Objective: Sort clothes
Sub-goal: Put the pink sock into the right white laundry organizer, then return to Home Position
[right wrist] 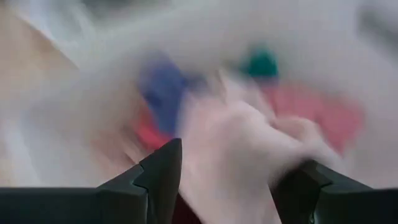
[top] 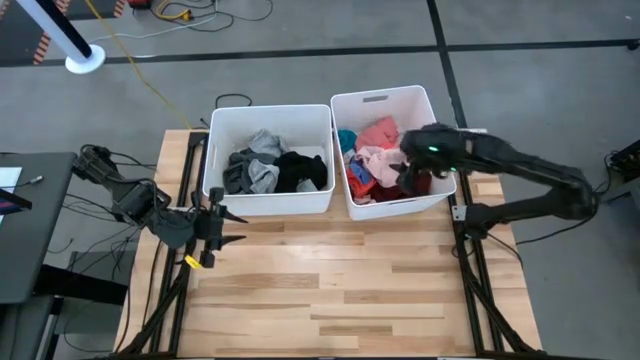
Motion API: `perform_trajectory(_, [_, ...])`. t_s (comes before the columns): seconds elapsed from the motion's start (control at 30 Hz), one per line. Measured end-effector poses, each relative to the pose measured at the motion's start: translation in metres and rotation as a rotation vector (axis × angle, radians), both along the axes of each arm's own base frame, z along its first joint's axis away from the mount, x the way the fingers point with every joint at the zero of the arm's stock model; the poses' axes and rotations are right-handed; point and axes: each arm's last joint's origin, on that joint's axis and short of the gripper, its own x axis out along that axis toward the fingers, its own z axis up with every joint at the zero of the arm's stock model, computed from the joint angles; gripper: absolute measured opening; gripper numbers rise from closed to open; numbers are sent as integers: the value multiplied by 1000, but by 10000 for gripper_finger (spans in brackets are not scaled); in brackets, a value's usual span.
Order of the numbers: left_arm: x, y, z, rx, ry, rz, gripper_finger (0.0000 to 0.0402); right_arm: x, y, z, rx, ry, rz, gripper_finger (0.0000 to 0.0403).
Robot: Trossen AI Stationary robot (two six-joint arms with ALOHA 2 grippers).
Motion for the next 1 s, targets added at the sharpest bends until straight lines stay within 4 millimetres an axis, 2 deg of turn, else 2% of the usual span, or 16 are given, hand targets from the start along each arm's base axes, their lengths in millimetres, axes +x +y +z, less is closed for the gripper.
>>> perform_trajectory(0.17, [0, 0, -1, -18, 3, 12, 157, -3, -34, -43, 197, 391, -162, 235])
perform_trajectory(0.27, [-1, 1, -2, -20, 17, 19, 157, -3, -39, -46, 212, 406, -185, 235])
perform_trajectory(0.4, [-1, 1, -2, -16, 22, 20, 157, 1, -31, -27, 102, 222, -109, 235])
perform_trajectory(0.5, [-2, 2, -2, 11, 20, 32, 157, -5, -19, -6, 20, 51, -59, 235])
perform_trajectory(0.6, [-4, 4, 0, 29, 3, 44, 157, -18, -3, 15, -51, -94, 7, 235])
perform_trajectory(0.8, [-22, 17, 10, -1, -74, 54, 157, -57, 41, 47, -130, -348, 223, 235])
perform_trajectory(0.9, [-32, 23, 13, -44, -137, 47, 157, -73, 57, 55, -106, -474, 328, 235])
perform_trajectory(1.0, [-43, 28, 4, -71, -217, 8, 157, -82, 70, 51, -77, -518, 437, 235])
